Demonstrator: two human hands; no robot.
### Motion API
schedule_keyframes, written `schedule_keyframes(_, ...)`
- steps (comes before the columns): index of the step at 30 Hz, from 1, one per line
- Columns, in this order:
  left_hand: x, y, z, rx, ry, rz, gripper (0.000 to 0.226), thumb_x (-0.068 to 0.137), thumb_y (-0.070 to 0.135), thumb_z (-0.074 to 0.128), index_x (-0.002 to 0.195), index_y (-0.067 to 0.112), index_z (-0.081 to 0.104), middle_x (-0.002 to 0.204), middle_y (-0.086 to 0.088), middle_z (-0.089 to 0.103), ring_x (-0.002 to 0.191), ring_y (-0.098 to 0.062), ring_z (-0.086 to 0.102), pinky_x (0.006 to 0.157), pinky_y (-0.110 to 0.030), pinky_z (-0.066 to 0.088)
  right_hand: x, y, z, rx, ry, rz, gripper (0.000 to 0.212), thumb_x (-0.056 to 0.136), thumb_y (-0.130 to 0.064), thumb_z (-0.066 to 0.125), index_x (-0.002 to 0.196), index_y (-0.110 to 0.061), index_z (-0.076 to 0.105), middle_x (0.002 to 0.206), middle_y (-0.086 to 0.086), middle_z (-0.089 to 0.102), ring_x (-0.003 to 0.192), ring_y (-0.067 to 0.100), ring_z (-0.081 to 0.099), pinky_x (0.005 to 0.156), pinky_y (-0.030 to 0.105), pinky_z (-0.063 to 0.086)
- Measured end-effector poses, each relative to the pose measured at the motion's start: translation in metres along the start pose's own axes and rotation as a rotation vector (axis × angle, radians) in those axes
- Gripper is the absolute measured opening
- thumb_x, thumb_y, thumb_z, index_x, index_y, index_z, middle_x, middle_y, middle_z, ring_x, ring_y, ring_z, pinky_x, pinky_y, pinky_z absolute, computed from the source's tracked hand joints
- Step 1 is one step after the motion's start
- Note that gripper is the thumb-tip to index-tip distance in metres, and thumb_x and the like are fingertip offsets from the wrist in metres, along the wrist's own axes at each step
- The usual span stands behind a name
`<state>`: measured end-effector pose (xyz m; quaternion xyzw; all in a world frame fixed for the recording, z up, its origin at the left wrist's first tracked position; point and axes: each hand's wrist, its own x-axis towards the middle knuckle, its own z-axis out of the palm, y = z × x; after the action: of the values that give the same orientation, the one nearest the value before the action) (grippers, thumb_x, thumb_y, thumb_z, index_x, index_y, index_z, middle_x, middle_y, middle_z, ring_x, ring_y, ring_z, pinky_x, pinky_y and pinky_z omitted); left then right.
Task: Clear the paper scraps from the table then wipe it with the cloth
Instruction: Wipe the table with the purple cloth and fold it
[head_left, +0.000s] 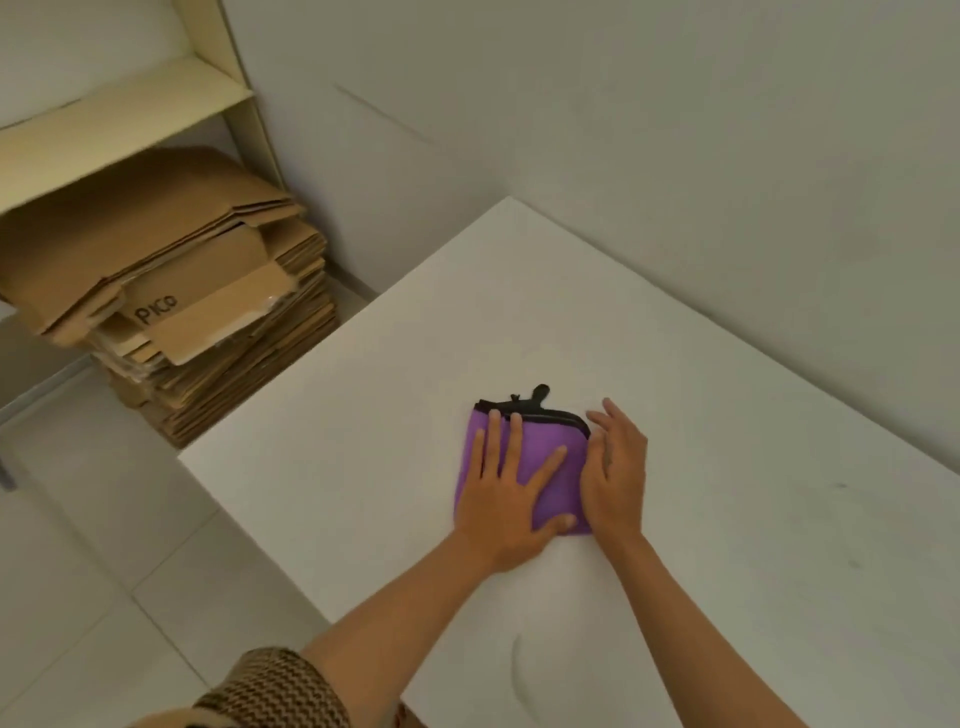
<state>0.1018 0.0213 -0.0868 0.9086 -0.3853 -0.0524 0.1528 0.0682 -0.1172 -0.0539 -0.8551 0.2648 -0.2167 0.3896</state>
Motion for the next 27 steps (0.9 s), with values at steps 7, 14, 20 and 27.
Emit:
schedule_keyframes(7, 0.073, -0.119, -0.046, 0.122, 0.050, -0.433, 0.107, 0.062, 0.088, 0.015, 0.148, 0.025, 0.017, 0.157, -0.009, 0.006, 0.143, -0.033, -0.007, 0.114, -0.042, -0.009, 0.019, 0.036, -0.013, -0.104, -0.072, 0.040, 0.029, 0.097, -0.018, 0.044, 0.122, -0.012, 0.057, 0.139, -0.003, 0.045, 0.129, 0.008, 0.039, 0.104, 0.008, 0.020)
schedule_keyframes(14, 0.090, -0.144, -0.061, 0.152, 0.073, -0.643, 0.096, 0.071, 0.083, 0.009, 0.149, 0.027, 0.006, 0.157, -0.012, 0.000, 0.142, -0.036, -0.010, 0.116, -0.050, -0.003, 0.023, 0.037, -0.016, 0.147, 0.070, 0.130, 0.026, 0.098, -0.020, 0.041, 0.116, -0.016, 0.060, 0.133, -0.008, 0.049, 0.123, 0.001, 0.044, 0.101, 0.005, 0.029)
schedule_keyframes(20, 0.150, -0.001, 0.004, 0.035, 0.021, 0.008, 0.081, 0.081, 0.078, 0.017, 0.139, 0.027, 0.042, 0.149, -0.025, 0.026, 0.139, -0.041, 0.017, 0.112, -0.052, 0.019, 0.067, 0.066, -0.043, 0.203, 0.436, 0.230, 0.032, 0.095, -0.008, 0.034, 0.112, -0.010, 0.061, 0.124, -0.007, 0.051, 0.121, 0.016, 0.047, 0.104, 0.016, 0.030)
schedule_keyframes(27, 0.227, 0.101, 0.033, 0.118, -0.209, 0.503, 0.067, 0.084, 0.069, 0.030, 0.144, 0.042, 0.015, 0.158, -0.007, 0.002, 0.145, -0.020, 0.000, 0.117, -0.042, -0.005, 0.071, 0.096, -0.071, 0.290, 0.556, 0.365, 0.039, 0.093, -0.028, 0.039, 0.126, -0.010, 0.051, 0.135, 0.001, 0.050, 0.125, 0.011, 0.044, 0.100, 0.009, 0.029)
